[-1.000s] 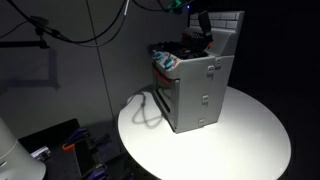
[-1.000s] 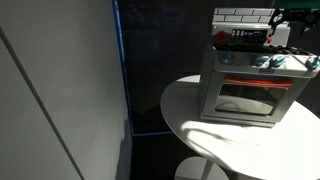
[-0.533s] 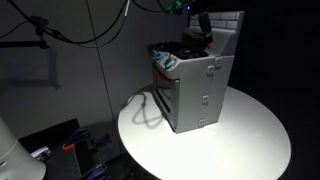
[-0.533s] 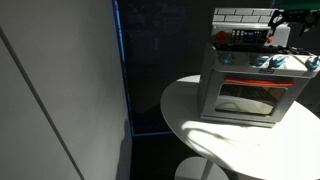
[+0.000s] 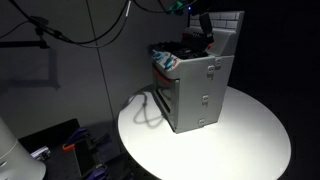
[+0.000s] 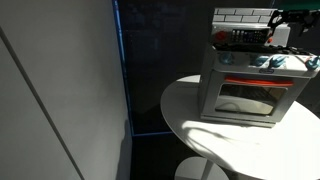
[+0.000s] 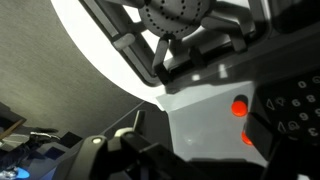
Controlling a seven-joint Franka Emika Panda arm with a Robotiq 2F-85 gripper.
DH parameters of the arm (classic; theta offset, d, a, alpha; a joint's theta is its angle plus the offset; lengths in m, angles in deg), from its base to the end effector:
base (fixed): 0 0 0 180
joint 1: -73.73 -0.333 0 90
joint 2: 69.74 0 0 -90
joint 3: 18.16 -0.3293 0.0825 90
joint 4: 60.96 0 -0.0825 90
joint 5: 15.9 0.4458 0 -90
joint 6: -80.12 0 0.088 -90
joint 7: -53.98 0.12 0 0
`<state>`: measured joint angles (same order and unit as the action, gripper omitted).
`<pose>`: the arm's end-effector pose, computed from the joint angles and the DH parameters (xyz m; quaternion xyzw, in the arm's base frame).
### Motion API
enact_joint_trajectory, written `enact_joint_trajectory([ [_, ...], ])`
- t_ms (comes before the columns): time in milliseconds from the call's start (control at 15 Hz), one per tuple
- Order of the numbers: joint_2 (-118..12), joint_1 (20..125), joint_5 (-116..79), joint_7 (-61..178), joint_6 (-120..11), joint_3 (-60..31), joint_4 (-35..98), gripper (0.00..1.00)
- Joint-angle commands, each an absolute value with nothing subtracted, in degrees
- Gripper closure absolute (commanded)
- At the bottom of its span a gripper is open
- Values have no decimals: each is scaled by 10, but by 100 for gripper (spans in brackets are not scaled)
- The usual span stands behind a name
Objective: Press a button on the stove
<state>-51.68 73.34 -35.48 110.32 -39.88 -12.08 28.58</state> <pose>0.7382 -0.0853 0.4712 0.8746 -0.4409 0.1696 0.1094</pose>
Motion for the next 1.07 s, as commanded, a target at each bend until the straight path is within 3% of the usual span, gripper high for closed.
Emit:
enact_joint_trajectory([
  [0, -502, 727, -350, 1110, -378, -112, 253, 0],
  [1000, -493, 727, -351, 1112, -374, -110, 240, 0],
])
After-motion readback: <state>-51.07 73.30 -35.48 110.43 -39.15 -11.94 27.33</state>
